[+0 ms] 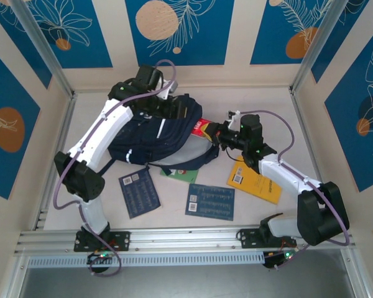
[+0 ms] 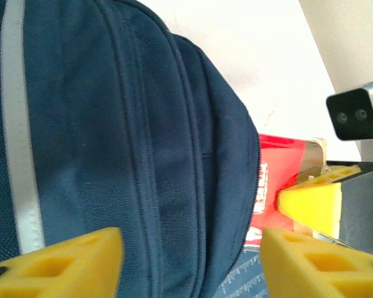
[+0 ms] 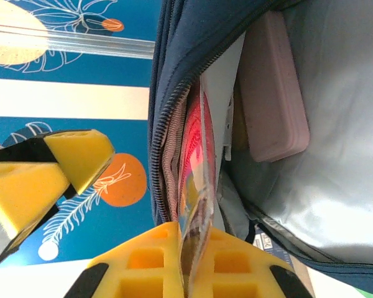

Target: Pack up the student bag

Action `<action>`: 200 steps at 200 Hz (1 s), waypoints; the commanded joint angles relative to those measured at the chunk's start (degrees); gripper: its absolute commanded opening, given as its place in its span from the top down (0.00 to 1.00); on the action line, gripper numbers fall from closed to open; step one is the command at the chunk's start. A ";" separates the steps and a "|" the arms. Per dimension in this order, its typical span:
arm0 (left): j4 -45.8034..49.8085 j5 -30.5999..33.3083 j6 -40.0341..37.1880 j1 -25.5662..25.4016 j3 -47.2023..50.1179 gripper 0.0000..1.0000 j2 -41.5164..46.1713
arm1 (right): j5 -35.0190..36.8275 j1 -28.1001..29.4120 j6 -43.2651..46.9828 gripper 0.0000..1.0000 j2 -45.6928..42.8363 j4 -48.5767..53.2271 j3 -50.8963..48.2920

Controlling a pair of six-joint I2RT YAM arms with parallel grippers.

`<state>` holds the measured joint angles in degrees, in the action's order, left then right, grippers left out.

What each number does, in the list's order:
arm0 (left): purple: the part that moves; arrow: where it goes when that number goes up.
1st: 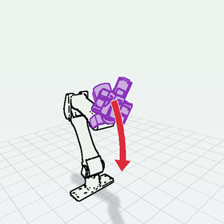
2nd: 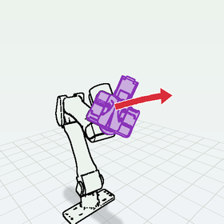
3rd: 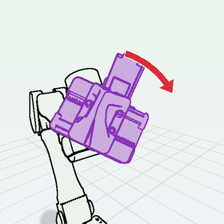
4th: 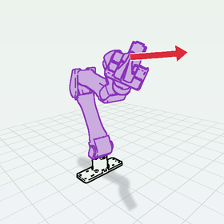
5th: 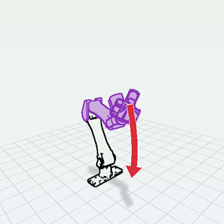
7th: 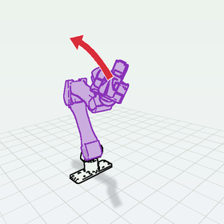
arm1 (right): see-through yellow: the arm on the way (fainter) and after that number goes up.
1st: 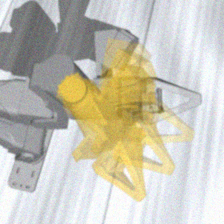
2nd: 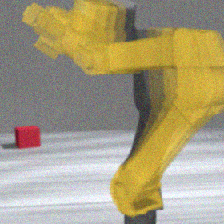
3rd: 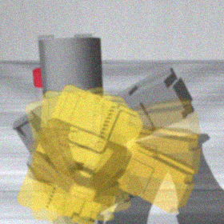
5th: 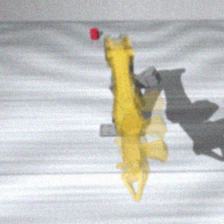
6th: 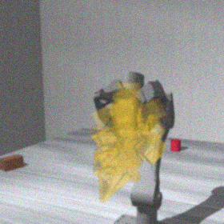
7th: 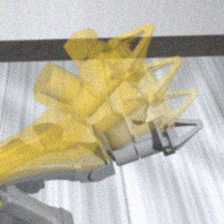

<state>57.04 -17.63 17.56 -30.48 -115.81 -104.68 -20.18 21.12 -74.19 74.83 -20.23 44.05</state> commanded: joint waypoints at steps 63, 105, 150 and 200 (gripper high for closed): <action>8.25 19.14 -7.79 -10.15 -12.86 0.29 -7.51 | -3.16 1.38 -1.52 1.00 0.05 -9.01 2.21; 8.05 23.29 -8.27 -12.47 -15.24 0.35 -12.49 | -3.28 1.74 -2.47 1.00 0.66 -10.37 2.04; 6.36 27.33 -7.64 -12.49 -13.89 0.62 -14.00 | -1.73 2.57 -1.57 1.00 -0.99 -9.44 1.23; 4.58 28.88 -8.43 -12.35 -11.81 1.00 -12.87 | -0.66 2.87 -1.00 1.00 -2.12 -8.82 0.26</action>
<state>62.67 10.00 10.17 -42.65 -128.53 -118.17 -19.27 22.98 -76.49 75.83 -22.76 43.86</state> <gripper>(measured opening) 0.084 0.068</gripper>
